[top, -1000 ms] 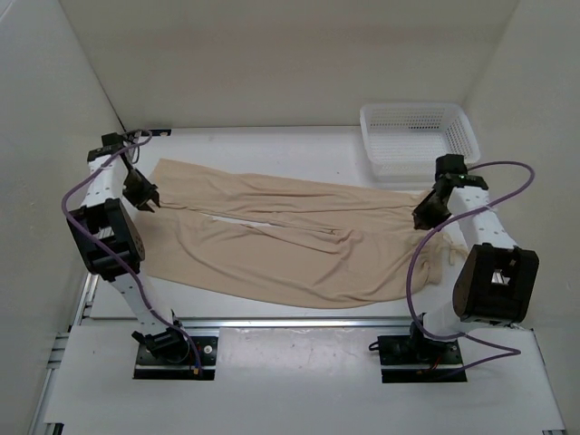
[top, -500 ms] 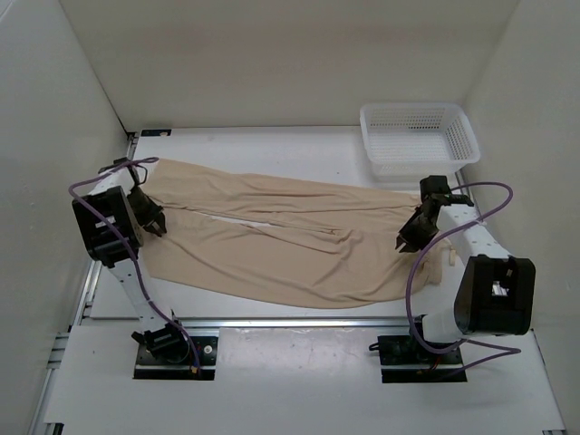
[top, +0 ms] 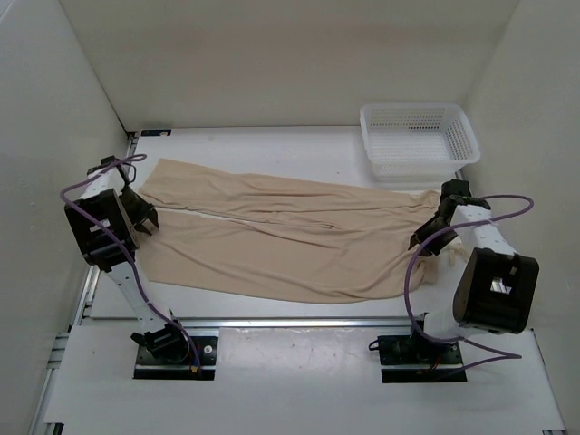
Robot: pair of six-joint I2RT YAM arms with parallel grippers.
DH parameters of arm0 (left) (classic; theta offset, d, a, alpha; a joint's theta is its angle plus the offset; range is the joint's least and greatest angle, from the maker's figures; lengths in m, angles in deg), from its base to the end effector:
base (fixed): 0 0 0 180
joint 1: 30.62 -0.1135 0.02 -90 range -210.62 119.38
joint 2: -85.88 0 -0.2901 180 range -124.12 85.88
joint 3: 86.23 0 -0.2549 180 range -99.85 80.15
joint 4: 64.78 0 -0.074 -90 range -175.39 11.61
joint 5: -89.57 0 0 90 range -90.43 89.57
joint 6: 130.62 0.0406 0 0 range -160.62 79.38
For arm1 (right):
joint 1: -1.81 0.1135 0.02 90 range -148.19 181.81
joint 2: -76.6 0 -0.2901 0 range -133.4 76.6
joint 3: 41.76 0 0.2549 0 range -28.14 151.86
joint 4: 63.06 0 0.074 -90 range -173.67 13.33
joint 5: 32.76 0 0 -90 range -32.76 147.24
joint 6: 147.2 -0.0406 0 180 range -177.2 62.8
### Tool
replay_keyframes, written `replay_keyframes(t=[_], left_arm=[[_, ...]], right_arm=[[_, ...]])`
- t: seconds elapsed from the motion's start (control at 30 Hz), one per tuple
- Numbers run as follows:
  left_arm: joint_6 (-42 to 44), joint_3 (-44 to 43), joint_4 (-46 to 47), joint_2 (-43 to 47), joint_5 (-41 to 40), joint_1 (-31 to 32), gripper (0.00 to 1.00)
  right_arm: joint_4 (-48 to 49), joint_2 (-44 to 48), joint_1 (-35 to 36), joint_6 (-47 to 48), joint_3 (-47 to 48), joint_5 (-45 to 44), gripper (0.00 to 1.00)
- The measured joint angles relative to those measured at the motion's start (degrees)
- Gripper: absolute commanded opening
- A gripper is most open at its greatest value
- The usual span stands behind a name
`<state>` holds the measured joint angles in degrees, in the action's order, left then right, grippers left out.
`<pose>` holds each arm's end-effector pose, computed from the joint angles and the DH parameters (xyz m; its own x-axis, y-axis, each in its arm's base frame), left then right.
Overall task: Fold and stack the trousers
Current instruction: Flatten the trousers out, then fold the trousers
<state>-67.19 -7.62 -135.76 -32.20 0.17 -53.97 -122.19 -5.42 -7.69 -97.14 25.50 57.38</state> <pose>0.3723 0.1603 0.1817 -0.6434 -0.7649 -0.0317 -0.7644 0.6441 -0.0275 0.2545 -0.0425 0.2258 -0.6210 0.7548 -0.2112 0.7343 0.6545 0.1799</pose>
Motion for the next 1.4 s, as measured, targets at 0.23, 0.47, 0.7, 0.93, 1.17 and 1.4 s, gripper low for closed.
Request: replay_keyframes(t=[0.23,0.47,0.7,0.93,1.17,1.4], left_arm=[[0.22,-1.77,0.22,-0.13,2.12,1.75,0.42],[0.20,-8.13,0.02,-5.97,3.58,2.03,0.42],[0.22,-17.35,-2.86,-12.13,4.76,3.10,0.42],[0.22,-28.37,-6.51,-18.47,5.99,4.00,0.42],[0.44,-32.46,-8.85,-19.76,5.44,4.09,0.65],[-1.38,-18.84,-8.28,-3.65,0.02,1.70,0.59]], right_arm=[[1.18,-11.76,-1.42,-3.23,2.51,-1.95,0.31],[0.24,-19.21,-2.10,-7.13,8.07,-3.74,0.31],[-1.62,-21.62,-2.08,-10.29,11.26,-5.22,0.31],[-3.93,-25.38,-2.08,-11.78,16.50,-6.86,0.31],[-4.22,-24.00,-2.12,-11.85,18.03,-8.68,0.31],[-4.28,-4.04,-1.57,-5.18,17.88,-9.14,0.47]])
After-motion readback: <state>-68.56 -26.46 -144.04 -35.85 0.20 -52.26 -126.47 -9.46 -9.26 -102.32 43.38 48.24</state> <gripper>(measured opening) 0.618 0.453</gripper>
